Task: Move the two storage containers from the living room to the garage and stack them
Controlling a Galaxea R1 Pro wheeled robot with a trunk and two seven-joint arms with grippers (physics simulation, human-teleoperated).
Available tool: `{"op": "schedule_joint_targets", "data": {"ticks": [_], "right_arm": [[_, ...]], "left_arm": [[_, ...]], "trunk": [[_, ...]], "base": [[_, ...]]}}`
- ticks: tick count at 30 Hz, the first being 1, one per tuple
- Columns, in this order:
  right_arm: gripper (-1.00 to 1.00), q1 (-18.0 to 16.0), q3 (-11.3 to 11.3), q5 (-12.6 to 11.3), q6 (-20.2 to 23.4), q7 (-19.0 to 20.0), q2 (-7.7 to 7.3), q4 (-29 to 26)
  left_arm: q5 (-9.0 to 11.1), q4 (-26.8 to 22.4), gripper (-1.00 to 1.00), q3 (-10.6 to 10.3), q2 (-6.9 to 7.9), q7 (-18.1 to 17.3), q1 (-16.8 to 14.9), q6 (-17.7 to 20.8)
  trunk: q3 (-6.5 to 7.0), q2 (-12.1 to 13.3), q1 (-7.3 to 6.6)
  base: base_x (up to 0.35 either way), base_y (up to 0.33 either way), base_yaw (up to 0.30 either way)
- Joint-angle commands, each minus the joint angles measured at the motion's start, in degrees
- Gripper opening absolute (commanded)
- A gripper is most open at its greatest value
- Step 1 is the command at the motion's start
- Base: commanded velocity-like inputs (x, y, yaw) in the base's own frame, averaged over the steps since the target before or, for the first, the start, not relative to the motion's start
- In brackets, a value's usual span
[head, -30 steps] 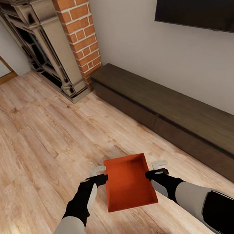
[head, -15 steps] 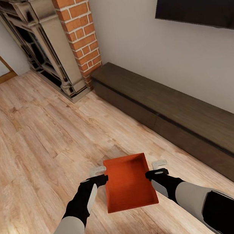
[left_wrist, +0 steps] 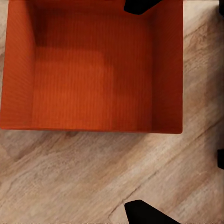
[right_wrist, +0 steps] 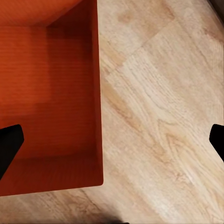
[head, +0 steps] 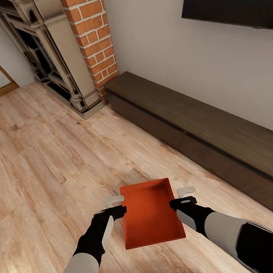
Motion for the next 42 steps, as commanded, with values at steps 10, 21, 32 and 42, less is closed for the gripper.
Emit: {"op": "schedule_joint_targets", "data": {"ticks": [10,21,32,42], "right_arm": [[1.0,-0.03,0.48,-0.2,0.42,-0.37,-0.03,-0.12],[1.0,-0.03,0.48,-0.15,0.6,-0.37,-0.03,-0.12],[1.0,-0.03,0.49,-0.02,5.63,-0.37,-0.03,-0.55],[1.0,-0.03,0.5,-0.02,4.08,-0.21,-0.03,-0.56]], "left_arm": [[0.0,-0.07,1.0,0.07,-0.06,0.23,-0.01,0.28],[0.04,-0.05,1.0,0.07,-0.11,0.24,-0.01,0.33],[0.05,0.02,1.0,0.07,-0.12,0.3,-0.01,0.37],[0.05,0.1,1.0,0.07,-0.12,0.32,-0.01,0.37]], "trunk": [[-1.66,-3.65,1.99],[-2.38,-5.26,2.86],[-4.35,-9.67,5.28],[-6.15,-13.68,7.48]], "base": [[0.0,0.0,0.0],[0.0,0.0,0.0],[0.0,0.0,0.0],[0.0,0.0,0.0]]}}
